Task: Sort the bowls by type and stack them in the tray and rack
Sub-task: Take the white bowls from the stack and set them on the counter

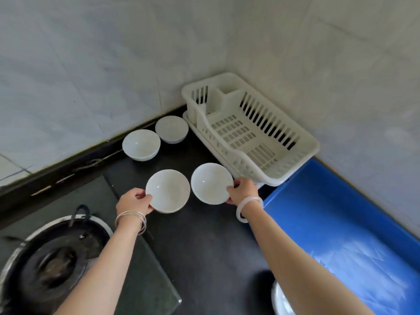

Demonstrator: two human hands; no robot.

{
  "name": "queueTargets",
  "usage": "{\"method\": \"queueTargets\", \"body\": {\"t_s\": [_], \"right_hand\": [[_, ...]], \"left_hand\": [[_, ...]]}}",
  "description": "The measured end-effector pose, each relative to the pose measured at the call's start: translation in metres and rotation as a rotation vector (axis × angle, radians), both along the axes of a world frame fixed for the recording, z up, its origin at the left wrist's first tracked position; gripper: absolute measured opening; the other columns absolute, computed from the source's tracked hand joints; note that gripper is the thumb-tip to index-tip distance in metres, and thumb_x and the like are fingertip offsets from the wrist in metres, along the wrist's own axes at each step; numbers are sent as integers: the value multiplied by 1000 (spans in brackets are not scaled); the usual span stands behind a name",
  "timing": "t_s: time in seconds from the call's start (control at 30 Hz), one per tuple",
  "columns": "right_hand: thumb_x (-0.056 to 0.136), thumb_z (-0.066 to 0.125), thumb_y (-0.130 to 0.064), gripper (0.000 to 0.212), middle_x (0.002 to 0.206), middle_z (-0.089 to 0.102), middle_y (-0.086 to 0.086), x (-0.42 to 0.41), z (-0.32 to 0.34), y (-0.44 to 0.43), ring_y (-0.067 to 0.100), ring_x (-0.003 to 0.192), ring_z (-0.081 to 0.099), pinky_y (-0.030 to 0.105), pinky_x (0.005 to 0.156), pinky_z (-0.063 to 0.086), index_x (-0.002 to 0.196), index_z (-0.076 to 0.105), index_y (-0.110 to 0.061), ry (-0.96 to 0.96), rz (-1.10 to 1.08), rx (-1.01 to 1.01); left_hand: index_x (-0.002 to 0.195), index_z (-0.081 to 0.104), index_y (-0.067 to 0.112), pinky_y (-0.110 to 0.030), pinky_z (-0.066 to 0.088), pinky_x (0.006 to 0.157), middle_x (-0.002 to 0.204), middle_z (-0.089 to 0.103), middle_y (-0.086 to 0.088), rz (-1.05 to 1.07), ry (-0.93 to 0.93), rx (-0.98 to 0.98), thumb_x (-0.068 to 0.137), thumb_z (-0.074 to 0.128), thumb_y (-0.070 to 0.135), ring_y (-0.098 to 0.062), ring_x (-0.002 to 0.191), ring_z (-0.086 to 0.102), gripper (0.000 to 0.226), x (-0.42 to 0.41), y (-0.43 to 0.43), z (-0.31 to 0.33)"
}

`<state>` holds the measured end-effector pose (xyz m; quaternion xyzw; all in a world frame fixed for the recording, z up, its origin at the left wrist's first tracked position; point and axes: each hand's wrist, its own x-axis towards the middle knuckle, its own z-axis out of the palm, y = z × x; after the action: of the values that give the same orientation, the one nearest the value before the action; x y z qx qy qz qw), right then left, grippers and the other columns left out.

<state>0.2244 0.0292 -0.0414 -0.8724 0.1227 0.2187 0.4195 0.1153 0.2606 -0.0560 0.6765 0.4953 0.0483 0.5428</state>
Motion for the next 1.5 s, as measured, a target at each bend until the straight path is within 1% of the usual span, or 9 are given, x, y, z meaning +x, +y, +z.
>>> {"method": "queueTargets", "body": {"t_s": [0.1,0.17,0.27,0.37,0.6,0.73,0.83,0.97,1.5], "right_hand": [[89,53,-12,18,76,59,4,14,-10,21,19,57,63,34,60,59,106,55,-9,30,8,5],[89,51,-13,17,84,62,8,22,-17,31,23,63,65,34,63,58,106,53,-10,33,-1,-2],[89,51,-13,14,76,59,5,32,-27,41,17,58,62,38,70,60,103,53,-11,27,-24,-15],[88,53,-12,10,72,58,3,39,-33,47,14,56,60,39,70,61,97,54,-11,31,-29,-16],[88,56,-11,8,76,54,0,45,-42,53,13,58,59,29,56,58,95,52,-12,42,-101,58],[88,57,-9,12,88,55,4,43,-44,56,19,70,61,34,64,59,95,49,-14,100,-184,187],[88,56,-7,19,93,56,3,37,-49,54,19,75,61,37,71,60,105,53,-12,150,-271,322],[89,55,-5,35,102,58,3,30,-53,58,16,76,60,42,81,59,123,54,-10,182,-340,443],[90,53,-3,35,118,56,14,63,-47,101,20,79,59,41,87,56,125,54,-3,180,-339,546]], "left_hand": [[85,61,15,-39,58,74,88,62,-5,47,21,-1,78,61,1,-28,79,62,16,8,13,-7],[87,61,15,-38,58,73,89,61,-5,73,27,-20,78,62,2,-27,79,61,16,15,19,-12],[84,60,16,-43,58,77,91,61,-5,107,37,-54,78,62,2,-29,84,61,16,23,23,-19],[86,60,15,-38,58,70,94,63,-7,153,11,-93,79,62,1,-29,84,63,16,27,25,-24],[88,61,12,-36,57,70,95,63,-8,229,-24,-156,79,61,-1,-30,84,65,15,30,26,-30],[91,59,11,-34,56,71,99,63,-12,262,-63,-216,81,60,0,-29,82,65,15,30,22,-30],[111,55,11,-39,55,76,111,58,-12,264,-96,-360,86,56,2,-33,94,64,26,28,21,-29],[130,47,10,-41,54,76,127,51,-16,322,-159,-609,90,50,3,-31,92,59,41,27,20,-23],[124,51,15,-37,55,70,126,56,-16,442,-172,-572,89,55,7,-37,98,64,36,40,11,-17]]}}
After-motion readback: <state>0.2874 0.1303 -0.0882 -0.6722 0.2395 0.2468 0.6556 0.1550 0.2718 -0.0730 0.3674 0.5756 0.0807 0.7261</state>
